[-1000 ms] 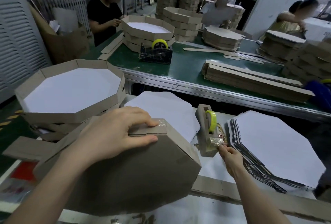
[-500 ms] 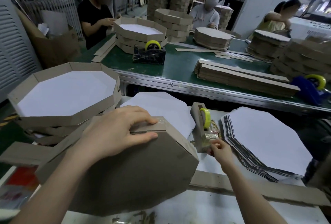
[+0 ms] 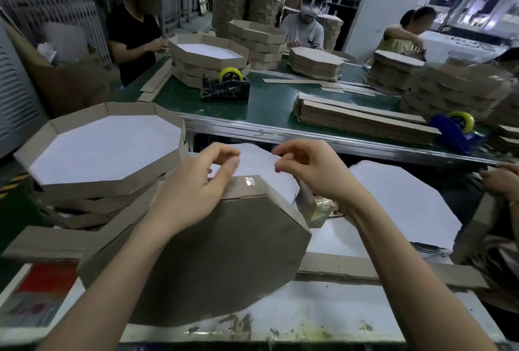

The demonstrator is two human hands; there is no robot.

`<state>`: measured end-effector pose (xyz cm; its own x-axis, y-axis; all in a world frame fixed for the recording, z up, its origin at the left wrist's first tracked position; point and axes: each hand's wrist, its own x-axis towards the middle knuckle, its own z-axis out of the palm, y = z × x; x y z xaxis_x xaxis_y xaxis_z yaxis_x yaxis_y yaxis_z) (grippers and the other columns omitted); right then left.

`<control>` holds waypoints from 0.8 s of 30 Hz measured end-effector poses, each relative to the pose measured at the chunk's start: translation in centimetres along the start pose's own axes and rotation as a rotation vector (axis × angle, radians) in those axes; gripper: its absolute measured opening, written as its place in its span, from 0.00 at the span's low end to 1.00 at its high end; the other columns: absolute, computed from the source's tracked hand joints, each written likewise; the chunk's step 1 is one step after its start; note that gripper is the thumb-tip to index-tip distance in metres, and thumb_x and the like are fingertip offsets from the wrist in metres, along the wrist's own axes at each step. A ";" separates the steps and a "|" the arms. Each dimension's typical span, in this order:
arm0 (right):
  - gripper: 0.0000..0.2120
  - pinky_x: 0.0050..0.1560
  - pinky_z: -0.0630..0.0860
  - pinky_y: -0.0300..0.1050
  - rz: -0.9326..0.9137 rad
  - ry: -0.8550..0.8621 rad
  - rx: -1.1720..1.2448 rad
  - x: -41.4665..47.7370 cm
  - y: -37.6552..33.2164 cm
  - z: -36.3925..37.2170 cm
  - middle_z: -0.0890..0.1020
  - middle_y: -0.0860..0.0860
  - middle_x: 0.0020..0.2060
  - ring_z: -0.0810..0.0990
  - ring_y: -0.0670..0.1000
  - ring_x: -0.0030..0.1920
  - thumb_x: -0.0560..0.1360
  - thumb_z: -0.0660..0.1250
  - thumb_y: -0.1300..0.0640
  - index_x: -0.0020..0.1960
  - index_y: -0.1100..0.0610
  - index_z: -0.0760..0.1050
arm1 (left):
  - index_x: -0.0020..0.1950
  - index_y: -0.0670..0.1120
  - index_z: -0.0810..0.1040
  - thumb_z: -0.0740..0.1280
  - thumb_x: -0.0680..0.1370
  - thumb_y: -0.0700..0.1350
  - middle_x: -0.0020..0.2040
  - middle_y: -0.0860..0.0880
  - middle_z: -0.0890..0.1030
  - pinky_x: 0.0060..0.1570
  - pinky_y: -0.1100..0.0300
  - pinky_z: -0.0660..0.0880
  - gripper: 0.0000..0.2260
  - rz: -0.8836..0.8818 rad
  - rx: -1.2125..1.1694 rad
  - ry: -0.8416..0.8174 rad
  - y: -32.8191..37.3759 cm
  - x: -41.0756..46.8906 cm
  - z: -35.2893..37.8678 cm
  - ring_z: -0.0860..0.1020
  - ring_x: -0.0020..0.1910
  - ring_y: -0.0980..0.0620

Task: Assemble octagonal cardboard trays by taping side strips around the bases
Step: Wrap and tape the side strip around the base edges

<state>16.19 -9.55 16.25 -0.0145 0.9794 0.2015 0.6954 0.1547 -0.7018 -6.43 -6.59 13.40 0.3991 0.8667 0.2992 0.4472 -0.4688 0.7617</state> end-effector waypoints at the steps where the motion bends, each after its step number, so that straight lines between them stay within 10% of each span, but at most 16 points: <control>1: 0.14 0.52 0.80 0.54 -0.036 -0.047 0.008 -0.3 -1.4 -0.1 0.86 0.47 0.39 0.84 0.54 0.45 0.76 0.70 0.60 0.62 0.54 0.78 | 0.58 0.59 0.75 0.56 0.81 0.57 0.52 0.67 0.78 0.56 0.61 0.75 0.11 -0.014 -0.066 0.036 0.1 0.0 -0.1 0.74 0.54 0.69; 5: 0.23 0.54 0.78 0.56 -0.161 -0.210 0.013 -1.0 -5.3 0.2 0.86 0.45 0.41 0.84 0.55 0.46 0.77 0.70 0.59 0.71 0.53 0.72 | 0.52 0.56 0.80 0.51 0.82 0.62 0.49 0.61 0.81 0.51 0.74 0.68 0.20 0.049 -0.176 0.032 0.2 -0.1 -0.6 0.74 0.51 0.67; 9: 0.21 0.52 0.76 0.59 -0.204 -0.246 -0.010 -0.8 -6.4 0.7 0.85 0.45 0.40 0.82 0.60 0.45 0.78 0.70 0.58 0.69 0.54 0.73 | 0.42 0.56 0.81 0.57 0.72 0.73 0.48 0.61 0.77 0.48 0.61 0.68 0.24 0.059 -0.066 -0.042 -0.1 -0.4 -0.9 0.69 0.57 0.66; 24: 0.04 0.48 0.74 0.32 -0.096 -0.130 -0.020 0.0 -4.5 1.5 0.85 0.39 0.39 0.82 0.36 0.45 0.73 0.75 0.55 0.41 0.47 0.84 | 0.33 0.54 0.80 0.62 0.81 0.52 0.43 0.72 0.76 0.53 0.47 0.71 0.17 0.100 0.000 0.056 -0.1 -0.8 -0.3 0.71 0.50 0.58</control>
<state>11.97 -10.09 18.39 -0.1738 0.9690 0.1756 0.7007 0.2470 -0.6693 -7.03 -7.18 13.31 0.3969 0.8235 0.4053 0.4072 -0.5538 0.7263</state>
